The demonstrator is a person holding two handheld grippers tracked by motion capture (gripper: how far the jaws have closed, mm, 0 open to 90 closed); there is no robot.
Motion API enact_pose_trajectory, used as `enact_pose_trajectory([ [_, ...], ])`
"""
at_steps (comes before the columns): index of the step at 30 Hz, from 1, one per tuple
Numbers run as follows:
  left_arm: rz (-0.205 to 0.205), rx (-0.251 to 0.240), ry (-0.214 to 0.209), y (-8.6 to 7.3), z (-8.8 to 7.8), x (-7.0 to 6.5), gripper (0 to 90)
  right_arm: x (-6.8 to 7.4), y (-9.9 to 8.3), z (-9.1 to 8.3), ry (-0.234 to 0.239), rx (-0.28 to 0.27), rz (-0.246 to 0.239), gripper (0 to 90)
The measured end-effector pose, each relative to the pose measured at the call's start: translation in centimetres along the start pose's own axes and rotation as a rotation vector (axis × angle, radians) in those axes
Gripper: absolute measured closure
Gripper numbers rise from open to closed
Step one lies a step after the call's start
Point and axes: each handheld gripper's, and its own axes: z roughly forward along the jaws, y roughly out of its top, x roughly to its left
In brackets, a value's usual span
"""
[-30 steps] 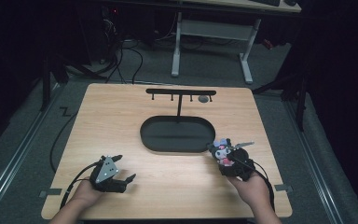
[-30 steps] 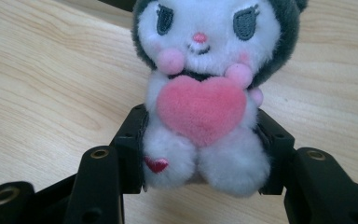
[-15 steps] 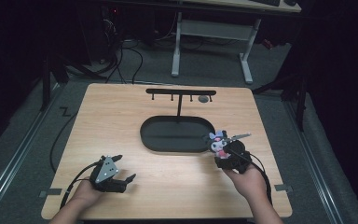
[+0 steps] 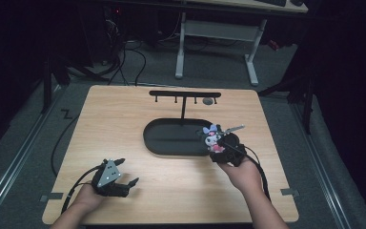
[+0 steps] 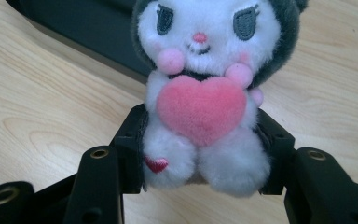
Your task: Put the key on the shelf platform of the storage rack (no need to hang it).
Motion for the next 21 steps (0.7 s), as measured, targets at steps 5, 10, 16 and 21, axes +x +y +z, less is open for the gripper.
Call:
enact_pose_trajectory([
  [5,0.0,-0.001,-0.001,0.0,0.0,0.0,15.4,0.7,1.1,0.6,0.013,0.003,-0.019,48.0],
  [10,0.001,-0.003,-0.002,0.0,0.0,0.0,15.4,1.2,2.1,1.5,0.024,0.008,-0.033,48.0],
  [16,-0.001,-0.004,-0.002,0.0,0.0,0.0,15.4,1.5,3.4,2.6,0.025,0.025,-0.039,48.0],
  [21,-0.001,-0.006,-0.001,0.0,-0.1,0.0,15.4,1.7,4.4,3.4,0.034,0.028,-0.038,48.1],
])
